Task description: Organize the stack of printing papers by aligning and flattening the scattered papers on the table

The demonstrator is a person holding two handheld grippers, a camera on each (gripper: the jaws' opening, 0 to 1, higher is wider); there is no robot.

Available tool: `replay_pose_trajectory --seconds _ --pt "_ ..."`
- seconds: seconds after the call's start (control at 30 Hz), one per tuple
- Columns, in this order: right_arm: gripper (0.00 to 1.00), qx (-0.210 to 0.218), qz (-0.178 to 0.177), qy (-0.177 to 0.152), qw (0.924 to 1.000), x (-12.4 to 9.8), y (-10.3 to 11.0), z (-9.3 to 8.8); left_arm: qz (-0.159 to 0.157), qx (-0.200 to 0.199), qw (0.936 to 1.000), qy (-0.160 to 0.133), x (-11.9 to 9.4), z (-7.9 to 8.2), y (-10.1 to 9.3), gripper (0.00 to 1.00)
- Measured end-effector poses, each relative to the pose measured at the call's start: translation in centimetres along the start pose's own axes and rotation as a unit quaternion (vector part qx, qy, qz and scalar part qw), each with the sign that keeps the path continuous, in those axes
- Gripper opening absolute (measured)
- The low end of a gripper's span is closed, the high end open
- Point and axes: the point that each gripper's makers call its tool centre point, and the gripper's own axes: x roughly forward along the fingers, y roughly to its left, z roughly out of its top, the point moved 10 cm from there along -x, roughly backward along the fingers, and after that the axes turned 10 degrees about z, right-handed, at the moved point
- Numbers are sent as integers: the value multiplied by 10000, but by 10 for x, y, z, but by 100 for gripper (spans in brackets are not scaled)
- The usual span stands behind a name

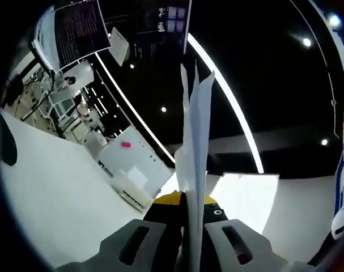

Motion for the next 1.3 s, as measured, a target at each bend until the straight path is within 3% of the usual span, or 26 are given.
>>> replay_pose_trajectory --seconds 0.07,0.17,0.27,0.5,0.83,0.9,0.97,1.3 --pt "90 -47 -47 15 10000 0 -1 0 5 -11 10000 6 0 -1 0 6" --pt "90 -463 -515 25 9976 -6 -7 1 -11 -31 10000 12 1 -3 -1 6" --pt "90 -119 -239 -123 9996 -5 -6 2 -24 -66 10000 17 2 -5 -1 6" --pt "90 -261 -14 74 9996 6 -4 0 -23 -62 10000 72 2 -8 -4 6" --pt "90 -479 409 565 9964 22 -22 -4 -26 -98 9999 95 4 -11 -4 6" --pt "90 -414 308 962 9940 22 -27 -10 -23 -91 9999 111 4 -11 -4 6" --pt "90 -242 353 858 9954 25 -26 -6 -23 -107 9999 126 4 -11 -4 6" --pt "86 -217 376 789 9959 24 -14 -6 -21 -143 9999 83 1 -11 -4 6"
